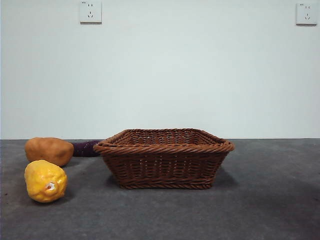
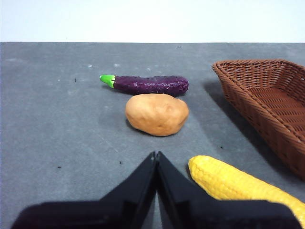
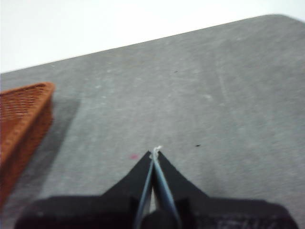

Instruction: Help me put the vegetables on the table into the basket

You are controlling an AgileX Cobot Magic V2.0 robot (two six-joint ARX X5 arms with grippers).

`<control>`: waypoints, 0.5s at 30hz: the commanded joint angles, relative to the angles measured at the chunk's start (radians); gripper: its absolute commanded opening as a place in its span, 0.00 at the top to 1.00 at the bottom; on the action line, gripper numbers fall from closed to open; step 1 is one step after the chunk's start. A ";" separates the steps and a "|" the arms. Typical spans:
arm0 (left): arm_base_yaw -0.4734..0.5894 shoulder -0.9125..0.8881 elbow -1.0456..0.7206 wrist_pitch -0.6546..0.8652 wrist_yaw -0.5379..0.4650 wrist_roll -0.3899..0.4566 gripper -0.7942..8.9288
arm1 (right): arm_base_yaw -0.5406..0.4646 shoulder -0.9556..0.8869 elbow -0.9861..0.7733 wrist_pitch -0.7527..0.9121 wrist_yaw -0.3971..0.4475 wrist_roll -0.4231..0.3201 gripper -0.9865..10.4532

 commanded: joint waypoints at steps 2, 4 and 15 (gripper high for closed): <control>0.002 0.002 0.003 -0.003 0.054 -0.032 0.93 | 0.000 -0.001 0.034 -0.040 -0.016 0.113 0.92; 0.002 0.003 0.024 -0.022 0.076 -0.051 0.93 | 0.000 -0.001 0.077 -0.074 -0.032 0.123 0.92; 0.001 0.084 0.261 -0.180 0.098 -0.147 0.93 | 0.000 0.089 0.421 -0.330 -0.122 0.084 0.92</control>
